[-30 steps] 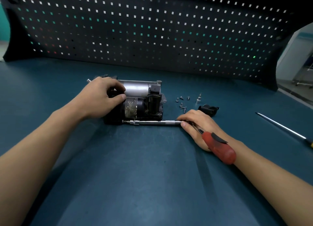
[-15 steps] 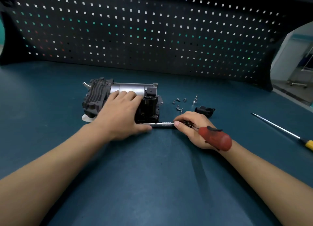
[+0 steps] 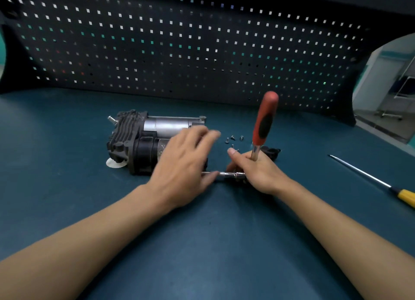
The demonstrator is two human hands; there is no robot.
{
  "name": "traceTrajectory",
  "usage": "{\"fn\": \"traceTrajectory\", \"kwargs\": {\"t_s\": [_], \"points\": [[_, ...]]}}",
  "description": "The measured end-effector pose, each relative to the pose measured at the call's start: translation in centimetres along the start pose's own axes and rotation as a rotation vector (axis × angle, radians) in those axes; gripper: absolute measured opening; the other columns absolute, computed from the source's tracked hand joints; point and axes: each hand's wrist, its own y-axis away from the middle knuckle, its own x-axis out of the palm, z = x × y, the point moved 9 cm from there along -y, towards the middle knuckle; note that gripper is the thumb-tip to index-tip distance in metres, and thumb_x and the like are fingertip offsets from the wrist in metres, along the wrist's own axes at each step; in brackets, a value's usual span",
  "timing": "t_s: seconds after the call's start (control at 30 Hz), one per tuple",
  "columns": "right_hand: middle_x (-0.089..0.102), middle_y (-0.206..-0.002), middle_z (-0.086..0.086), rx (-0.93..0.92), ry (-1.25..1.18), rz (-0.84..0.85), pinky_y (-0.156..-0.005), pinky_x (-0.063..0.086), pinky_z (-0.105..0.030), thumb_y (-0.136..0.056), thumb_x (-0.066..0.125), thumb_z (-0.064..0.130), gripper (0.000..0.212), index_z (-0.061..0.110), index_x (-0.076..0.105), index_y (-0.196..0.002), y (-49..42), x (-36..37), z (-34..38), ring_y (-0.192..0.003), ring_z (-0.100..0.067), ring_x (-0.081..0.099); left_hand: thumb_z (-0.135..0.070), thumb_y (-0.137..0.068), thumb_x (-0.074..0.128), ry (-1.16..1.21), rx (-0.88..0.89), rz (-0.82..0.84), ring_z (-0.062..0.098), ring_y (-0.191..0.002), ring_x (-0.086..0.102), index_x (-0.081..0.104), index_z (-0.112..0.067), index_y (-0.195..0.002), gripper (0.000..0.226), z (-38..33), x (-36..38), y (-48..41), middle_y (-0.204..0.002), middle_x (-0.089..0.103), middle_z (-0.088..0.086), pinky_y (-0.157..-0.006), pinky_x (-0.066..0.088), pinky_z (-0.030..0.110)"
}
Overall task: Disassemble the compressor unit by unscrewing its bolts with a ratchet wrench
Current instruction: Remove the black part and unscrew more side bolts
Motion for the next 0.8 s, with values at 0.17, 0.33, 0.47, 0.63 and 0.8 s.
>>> {"fn": "traceTrajectory", "kwargs": {"t_s": [0.17, 0.33, 0.47, 0.63, 0.8], "points": [[0.069, -0.061, -0.014, 0.125, -0.159, -0.016, -0.051, 0.046, -0.028, -0.084, 0.038, 0.078, 0.074, 0.017, 0.076, -0.066, -0.3, 0.0, -0.2, -0.049, -0.019, 0.059, -0.050, -0.086, 0.058, -0.224, 0.088, 0.171, 0.034, -0.128, 0.042, 0.073, -0.024, -0.093, 0.031, -1.8, 2.6, -0.3, -0.142, 0.049, 0.011, -0.111, 0.023, 0.052], [0.064, -0.054, -0.014, 0.245, -0.286, -0.015, -0.036, 0.037, -0.021, -0.096, 0.044, 0.066, 0.073, 0.005, 0.073, -0.067, -0.9, 0.1, -0.7, -0.039, -0.021, 0.053, -0.042, -0.091, 0.060, -0.287, 0.157, 0.241, 0.035, -0.131, 0.044, 0.074, -0.022, -0.080, 0.026, -2.2, 3.6, 0.1, -0.133, 0.057, 0.010, -0.112, 0.016, 0.064], [0.066, -0.059, -0.016, 0.341, -0.359, 0.101, -0.032, 0.021, -0.016, -0.099, 0.053, 0.048, 0.045, 0.010, 0.060, -0.076, -0.8, 0.9, -1.6, -0.032, -0.014, 0.042, -0.041, -0.093, 0.056, -0.295, 0.140, 0.188, 0.031, -0.126, 0.049, 0.074, -0.022, -0.079, 0.029, -1.9, 3.1, -0.1, -0.092, 0.067, -0.003, -0.112, 0.011, 0.059], [0.068, -0.071, -0.012, 0.246, -0.401, 0.290, -0.036, 0.029, -0.016, -0.092, 0.068, 0.028, 0.024, 0.013, 0.056, -0.079, -0.2, 1.1, -1.5, -0.044, -0.011, 0.050, -0.040, -0.089, 0.062, -0.272, 0.145, 0.185, 0.030, -0.122, 0.052, 0.073, -0.020, -0.074, 0.027, -2.1, 3.1, -0.2, -0.074, 0.063, -0.006, -0.111, 0.017, 0.059], [0.068, -0.083, -0.006, 0.165, -0.467, 0.426, -0.049, 0.045, -0.022, -0.078, 0.073, 0.013, 0.041, 0.002, 0.057, -0.114, 1.0, 0.3, -1.2, -0.068, -0.019, 0.064, -0.046, -0.086, 0.066, -0.276, 0.145, 0.242, 0.030, -0.125, 0.049, 0.073, -0.022, -0.077, 0.027, -1.8, 3.5, 0.0, -0.077, 0.063, -0.007, -0.113, 0.021, 0.060]]}}
